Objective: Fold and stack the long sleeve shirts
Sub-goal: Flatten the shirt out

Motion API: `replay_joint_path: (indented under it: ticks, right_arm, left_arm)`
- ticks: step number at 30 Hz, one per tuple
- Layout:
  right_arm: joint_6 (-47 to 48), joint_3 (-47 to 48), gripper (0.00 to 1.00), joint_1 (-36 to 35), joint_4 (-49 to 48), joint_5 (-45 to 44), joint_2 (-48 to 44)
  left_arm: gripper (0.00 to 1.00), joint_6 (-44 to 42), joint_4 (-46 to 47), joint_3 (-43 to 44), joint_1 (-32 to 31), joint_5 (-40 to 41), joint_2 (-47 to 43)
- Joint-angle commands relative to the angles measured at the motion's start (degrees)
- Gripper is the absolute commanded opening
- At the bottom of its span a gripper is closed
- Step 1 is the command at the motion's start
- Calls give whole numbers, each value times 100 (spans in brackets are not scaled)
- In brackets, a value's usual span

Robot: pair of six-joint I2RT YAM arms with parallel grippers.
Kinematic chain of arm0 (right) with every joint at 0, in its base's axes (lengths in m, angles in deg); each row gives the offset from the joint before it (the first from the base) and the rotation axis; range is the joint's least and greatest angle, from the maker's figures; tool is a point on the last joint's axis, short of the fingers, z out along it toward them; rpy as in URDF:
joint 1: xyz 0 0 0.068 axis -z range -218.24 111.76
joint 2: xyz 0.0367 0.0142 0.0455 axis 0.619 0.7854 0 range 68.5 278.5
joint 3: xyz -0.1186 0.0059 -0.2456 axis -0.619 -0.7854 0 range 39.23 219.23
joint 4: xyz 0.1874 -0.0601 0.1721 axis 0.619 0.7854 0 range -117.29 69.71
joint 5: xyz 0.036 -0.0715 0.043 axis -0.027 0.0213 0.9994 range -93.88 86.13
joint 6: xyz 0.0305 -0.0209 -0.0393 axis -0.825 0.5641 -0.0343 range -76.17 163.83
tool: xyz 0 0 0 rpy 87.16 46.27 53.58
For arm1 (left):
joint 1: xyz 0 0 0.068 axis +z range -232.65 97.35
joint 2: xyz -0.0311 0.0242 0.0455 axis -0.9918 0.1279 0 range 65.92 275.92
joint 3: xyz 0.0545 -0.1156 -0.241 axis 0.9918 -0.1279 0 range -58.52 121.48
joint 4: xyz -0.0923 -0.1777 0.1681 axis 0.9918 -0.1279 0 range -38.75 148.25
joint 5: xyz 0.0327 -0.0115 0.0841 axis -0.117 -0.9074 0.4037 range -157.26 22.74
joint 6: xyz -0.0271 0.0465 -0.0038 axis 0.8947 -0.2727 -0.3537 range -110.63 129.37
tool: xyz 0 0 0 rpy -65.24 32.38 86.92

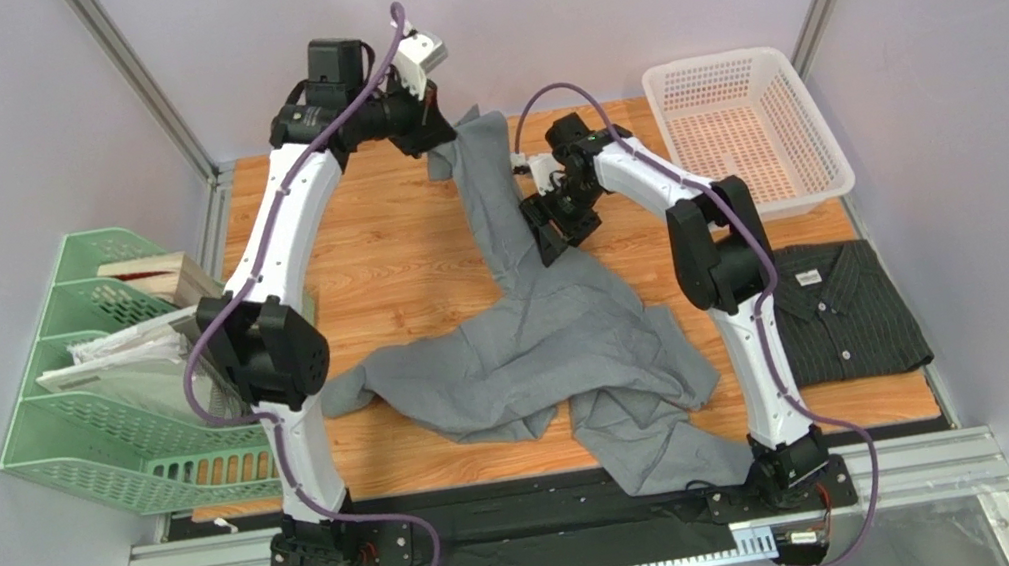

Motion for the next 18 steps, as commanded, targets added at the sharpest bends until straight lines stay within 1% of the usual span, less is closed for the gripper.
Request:
replay_joint_path:
  ticks: [1, 3, 4, 5, 6, 7, 11, 14, 18]
  right_arm:
    - [-251, -317, 63, 238, 67, 825, 439]
    - [-480, -335, 63, 448, -90, 1649, 457]
    - [-515, -335, 59, 519, -143, 1854, 465]
    - [-524, -335, 46, 598, -196, 2047, 457]
    - [-533, -309, 42, 616, -257, 2397, 439]
    - [-542, -256, 42, 633, -293, 2549, 430]
    - [-699, -19, 53, 625, -530, 3173, 378]
    - [-910, 244, 55, 625, -759, 3454, 465]
    - [-1043, 421, 54, 590, -969, 3736, 562]
  left_arm:
    - [0, 91, 1000, -216, 27, -905, -568]
    - [0, 91, 1035, -225, 45, -924, -586]
    - [0, 82, 1035, -217, 45, -1002, -577]
    - [0, 73, 1009, -216, 54, -1003, -577]
    - [0, 30, 991, -225, 54, -994, -568]
    - [0, -5, 974, -225, 54, -986, -551]
    - [0, -41, 886, -155, 63, -968, -463]
    - [0, -32, 877, -94, 63, -959, -401]
    - [0, 12, 859, -14, 80, -968, -348]
